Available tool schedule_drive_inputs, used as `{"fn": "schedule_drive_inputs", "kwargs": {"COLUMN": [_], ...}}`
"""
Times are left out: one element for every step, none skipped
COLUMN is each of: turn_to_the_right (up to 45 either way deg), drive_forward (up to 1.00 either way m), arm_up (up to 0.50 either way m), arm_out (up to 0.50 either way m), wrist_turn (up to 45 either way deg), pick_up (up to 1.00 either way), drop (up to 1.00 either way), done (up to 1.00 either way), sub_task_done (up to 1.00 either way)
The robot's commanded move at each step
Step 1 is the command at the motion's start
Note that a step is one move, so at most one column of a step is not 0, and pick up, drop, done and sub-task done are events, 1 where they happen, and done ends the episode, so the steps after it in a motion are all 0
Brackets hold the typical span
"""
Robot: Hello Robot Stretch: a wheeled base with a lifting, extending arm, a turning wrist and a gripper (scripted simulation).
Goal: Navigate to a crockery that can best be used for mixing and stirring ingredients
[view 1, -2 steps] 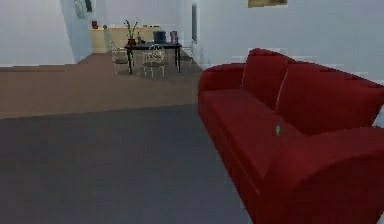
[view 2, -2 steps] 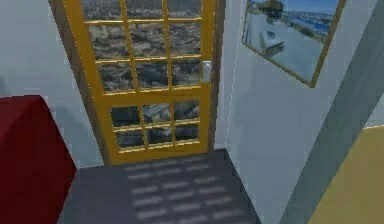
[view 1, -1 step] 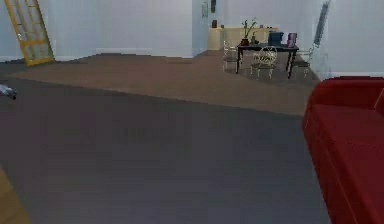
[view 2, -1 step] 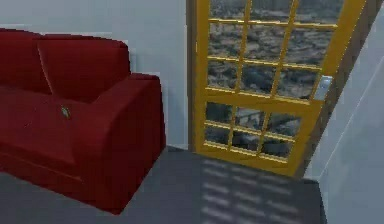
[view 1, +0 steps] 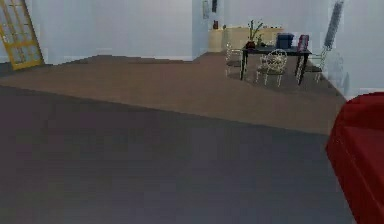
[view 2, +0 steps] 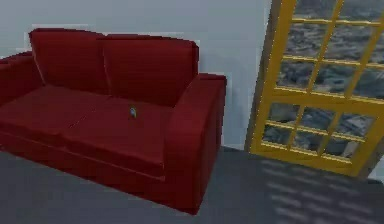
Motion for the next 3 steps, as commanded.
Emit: {"fn": "schedule_drive_inputs", "kwargs": {"turn_to_the_right": [-36.0,0.0,-3.0], "drive_forward": [0.0,1.0,0.0], "arm_up": [0.0,0.0,0.0], "arm_out": [0.0,0.0,0.0], "wrist_turn": [0.0,0.0,0.0], "pick_up": [0.0,0.0,0.0], "drop": [0.0,0.0,0.0], "done": [0.0,0.0,0.0], "sub_task_done": [0.0,0.0,0.0]}}
